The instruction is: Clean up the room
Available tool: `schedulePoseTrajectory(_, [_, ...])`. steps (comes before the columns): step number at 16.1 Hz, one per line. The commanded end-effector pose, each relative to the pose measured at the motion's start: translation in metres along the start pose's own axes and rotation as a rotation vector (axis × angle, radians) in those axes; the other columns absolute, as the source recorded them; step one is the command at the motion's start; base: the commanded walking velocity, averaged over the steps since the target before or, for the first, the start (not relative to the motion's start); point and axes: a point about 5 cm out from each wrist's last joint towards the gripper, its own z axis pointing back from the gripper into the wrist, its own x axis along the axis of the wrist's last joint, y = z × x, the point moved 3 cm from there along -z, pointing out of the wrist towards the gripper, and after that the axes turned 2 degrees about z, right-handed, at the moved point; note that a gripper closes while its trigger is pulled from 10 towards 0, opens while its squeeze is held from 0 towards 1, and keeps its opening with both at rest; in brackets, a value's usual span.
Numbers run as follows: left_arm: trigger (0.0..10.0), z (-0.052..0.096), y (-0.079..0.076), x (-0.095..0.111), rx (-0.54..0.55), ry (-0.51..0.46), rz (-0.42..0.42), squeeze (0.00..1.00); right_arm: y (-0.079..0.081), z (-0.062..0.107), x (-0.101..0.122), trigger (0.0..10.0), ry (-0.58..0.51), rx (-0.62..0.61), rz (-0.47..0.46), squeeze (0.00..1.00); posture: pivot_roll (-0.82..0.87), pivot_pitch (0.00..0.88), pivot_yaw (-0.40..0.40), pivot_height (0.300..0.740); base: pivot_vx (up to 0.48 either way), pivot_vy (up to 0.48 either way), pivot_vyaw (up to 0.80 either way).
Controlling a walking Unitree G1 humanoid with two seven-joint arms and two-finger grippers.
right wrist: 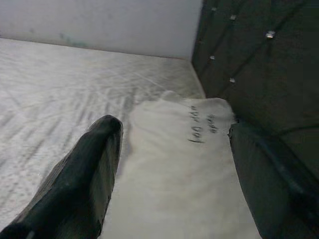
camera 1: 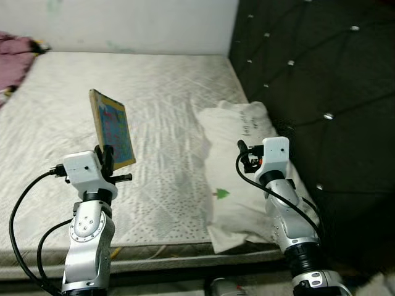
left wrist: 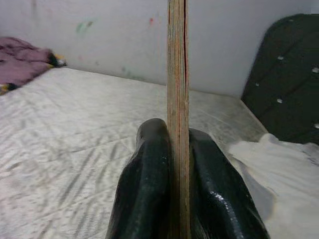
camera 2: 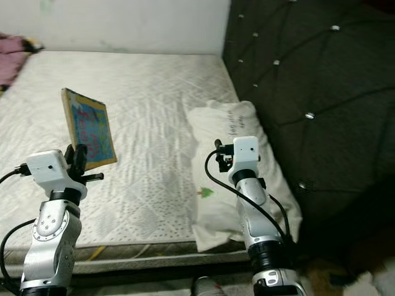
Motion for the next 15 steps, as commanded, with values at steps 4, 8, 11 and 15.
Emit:
schedulePoseTrajectory(4, [10.0,-0.006,-0.010,0.011,-0.028,-0.049,0.012,0.00,0.005,-0.007,0.007,10.0,-0.011,0.009,-0.015,0.00,0.06,0.027,-0.015,0.740,0.000,0.000,-0.80])
schedulePoseTrajectory(8, [10.0,-0.003,-0.023,0.010,-0.083,-0.038,0.010,0.00,0.003,-0.005,0.007,10.0,-0.008,0.008,-0.010,0.00,0.06,0.037,-0.023,0.740,0.000,0.000,-0.80])
schedulePoseTrajectory(11, [10.0,-0.002,-0.022,0.011,-0.054,-0.048,0.040,0.00,0.003,-0.006,0.007,10.0,-0.007,0.014,-0.001,0.00,0.06,0.036,-0.025,0.740,0.000,0.000,-0.80])
schedulePoseTrajectory(15, [10.0,-0.002,-0.024,0.009,-0.064,-0.034,0.040,0.00,0.000,-0.008,0.009,10.0,-0.010,0.002,0.002,0.00,0.05,0.037,-0.022,0.740,0.000,0.000,-0.80])
